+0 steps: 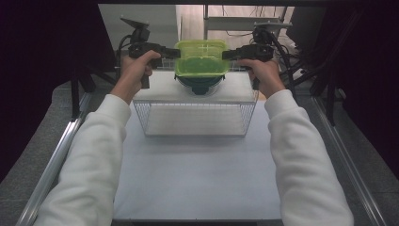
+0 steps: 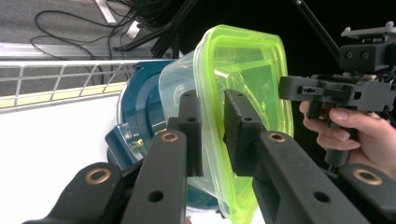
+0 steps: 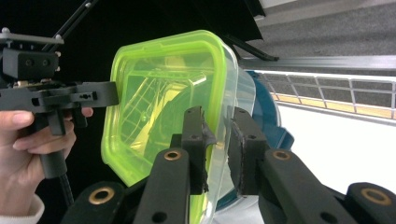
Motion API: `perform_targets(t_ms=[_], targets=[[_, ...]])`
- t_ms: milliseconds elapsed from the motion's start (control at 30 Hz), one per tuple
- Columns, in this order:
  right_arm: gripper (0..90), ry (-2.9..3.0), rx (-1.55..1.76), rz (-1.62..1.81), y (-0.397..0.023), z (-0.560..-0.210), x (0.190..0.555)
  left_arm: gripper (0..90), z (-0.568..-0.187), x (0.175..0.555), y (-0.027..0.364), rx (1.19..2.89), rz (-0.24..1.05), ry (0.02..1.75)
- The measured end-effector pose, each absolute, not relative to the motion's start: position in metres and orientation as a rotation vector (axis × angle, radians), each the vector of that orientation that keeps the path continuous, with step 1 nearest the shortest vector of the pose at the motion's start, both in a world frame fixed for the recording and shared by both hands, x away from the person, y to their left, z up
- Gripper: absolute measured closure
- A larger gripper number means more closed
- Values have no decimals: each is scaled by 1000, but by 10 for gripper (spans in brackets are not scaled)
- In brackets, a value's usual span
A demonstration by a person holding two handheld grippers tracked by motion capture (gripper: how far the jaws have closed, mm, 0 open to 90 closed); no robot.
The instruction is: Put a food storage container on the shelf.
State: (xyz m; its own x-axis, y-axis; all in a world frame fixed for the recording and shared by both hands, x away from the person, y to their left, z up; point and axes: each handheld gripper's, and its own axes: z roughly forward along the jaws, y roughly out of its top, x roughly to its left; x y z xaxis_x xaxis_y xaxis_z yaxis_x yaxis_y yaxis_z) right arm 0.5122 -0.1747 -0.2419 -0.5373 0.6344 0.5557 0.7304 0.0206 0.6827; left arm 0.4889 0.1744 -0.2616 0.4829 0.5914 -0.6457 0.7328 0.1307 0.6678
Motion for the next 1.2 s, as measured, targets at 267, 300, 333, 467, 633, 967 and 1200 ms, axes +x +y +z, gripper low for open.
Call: perform_targets(t_ms=[267,300,333,467,633,967,1200], targets=[[723,-2090,-1512,-1540,-172,-253,528,731,-270,501,174,1519,-159,1240],[719,-2081,-1515,-1542,-172,-254,528,725,-272,503,174,1518,-161,1239],[714,-2068,-1519,-1549,-172,-256,529,717,-273,504,174,1517,-163,1239],[681,-2043,-1517,-1556,-172,-261,532,670,-277,507,172,1526,-152,1250],[420,-2086,-1527,-1598,-172,-259,530,406,-276,506,173,1516,-88,1259],[331,-2195,-1400,-1782,-199,-242,494,294,-260,467,190,1505,23,1157],[298,-2312,-1288,-1834,-227,-258,456,280,-272,412,204,1584,109,1091]])
